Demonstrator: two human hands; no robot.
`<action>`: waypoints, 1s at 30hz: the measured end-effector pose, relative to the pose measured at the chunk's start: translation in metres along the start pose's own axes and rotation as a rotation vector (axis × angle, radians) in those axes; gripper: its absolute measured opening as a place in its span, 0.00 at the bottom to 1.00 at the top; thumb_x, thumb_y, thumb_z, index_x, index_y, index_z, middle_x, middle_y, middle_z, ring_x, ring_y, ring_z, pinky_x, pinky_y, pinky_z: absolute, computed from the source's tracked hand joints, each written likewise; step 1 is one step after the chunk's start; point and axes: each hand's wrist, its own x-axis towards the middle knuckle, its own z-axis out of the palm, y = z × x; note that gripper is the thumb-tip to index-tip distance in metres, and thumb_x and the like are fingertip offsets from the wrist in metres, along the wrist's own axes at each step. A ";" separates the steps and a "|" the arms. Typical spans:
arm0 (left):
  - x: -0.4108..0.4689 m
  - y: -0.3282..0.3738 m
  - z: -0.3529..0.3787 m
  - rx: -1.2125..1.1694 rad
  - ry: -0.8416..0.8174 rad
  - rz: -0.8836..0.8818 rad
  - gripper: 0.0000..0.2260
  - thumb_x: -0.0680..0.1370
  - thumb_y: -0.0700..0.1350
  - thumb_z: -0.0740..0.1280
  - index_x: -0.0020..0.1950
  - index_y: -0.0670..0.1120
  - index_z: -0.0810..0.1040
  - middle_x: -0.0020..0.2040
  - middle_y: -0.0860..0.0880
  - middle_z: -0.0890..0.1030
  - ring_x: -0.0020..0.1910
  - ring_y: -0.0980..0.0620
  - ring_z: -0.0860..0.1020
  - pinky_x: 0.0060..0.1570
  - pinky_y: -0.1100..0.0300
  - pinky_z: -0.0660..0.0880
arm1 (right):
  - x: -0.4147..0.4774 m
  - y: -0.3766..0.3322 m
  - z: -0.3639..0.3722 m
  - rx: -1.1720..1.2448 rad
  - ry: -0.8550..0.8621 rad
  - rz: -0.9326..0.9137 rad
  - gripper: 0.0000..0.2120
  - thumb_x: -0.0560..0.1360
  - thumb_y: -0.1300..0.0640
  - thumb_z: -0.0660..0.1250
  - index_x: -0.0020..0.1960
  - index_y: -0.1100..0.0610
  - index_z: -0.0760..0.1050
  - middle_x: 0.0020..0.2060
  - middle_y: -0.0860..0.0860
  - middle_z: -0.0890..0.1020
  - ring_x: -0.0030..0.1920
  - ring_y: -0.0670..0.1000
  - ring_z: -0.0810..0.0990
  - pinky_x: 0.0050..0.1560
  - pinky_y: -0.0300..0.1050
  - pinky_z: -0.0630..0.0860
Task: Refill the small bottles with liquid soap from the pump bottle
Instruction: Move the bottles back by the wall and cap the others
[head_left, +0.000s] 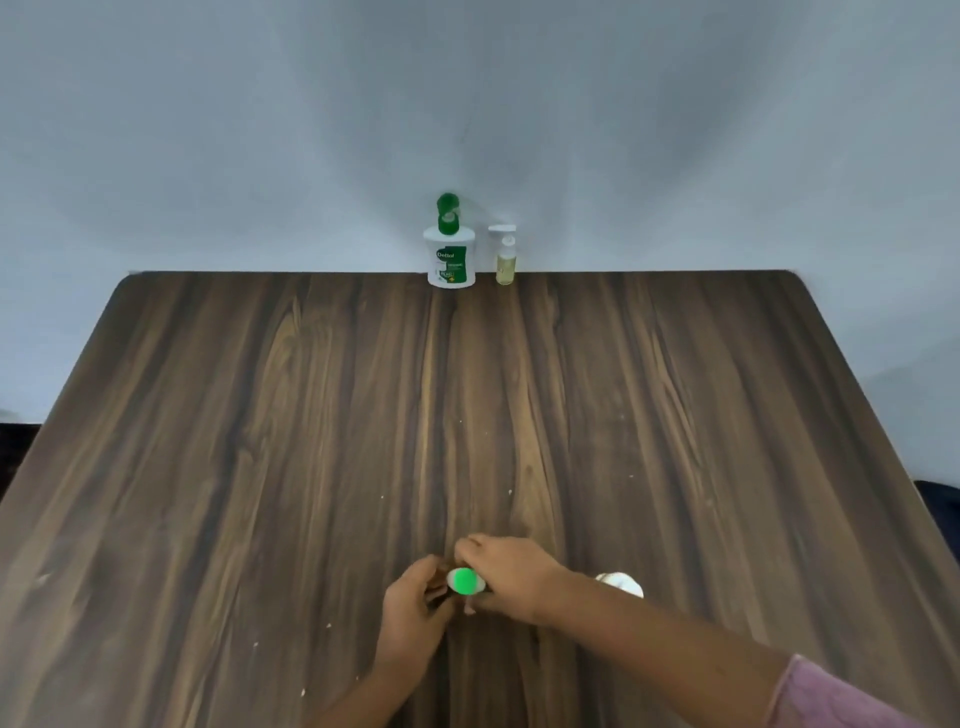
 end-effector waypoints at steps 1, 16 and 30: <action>0.005 0.001 0.005 -0.006 0.006 -0.010 0.13 0.63 0.35 0.73 0.41 0.50 0.78 0.39 0.46 0.82 0.41 0.50 0.82 0.46 0.45 0.80 | 0.001 0.001 -0.003 -0.007 0.025 0.012 0.20 0.73 0.52 0.70 0.59 0.59 0.68 0.57 0.58 0.75 0.56 0.61 0.77 0.48 0.54 0.73; 0.185 0.100 0.087 0.044 0.064 0.149 0.10 0.69 0.28 0.68 0.41 0.43 0.78 0.36 0.48 0.81 0.37 0.60 0.77 0.39 0.68 0.73 | 0.058 0.159 -0.087 0.284 0.520 0.207 0.16 0.74 0.58 0.68 0.61 0.58 0.74 0.56 0.55 0.76 0.56 0.58 0.77 0.56 0.51 0.73; 0.362 0.155 0.135 0.096 0.165 0.306 0.19 0.74 0.32 0.64 0.64 0.46 0.76 0.52 0.48 0.75 0.48 0.53 0.77 0.56 0.60 0.74 | 0.150 0.264 -0.183 0.607 0.912 0.295 0.15 0.70 0.63 0.74 0.54 0.57 0.73 0.44 0.50 0.79 0.40 0.50 0.79 0.42 0.48 0.78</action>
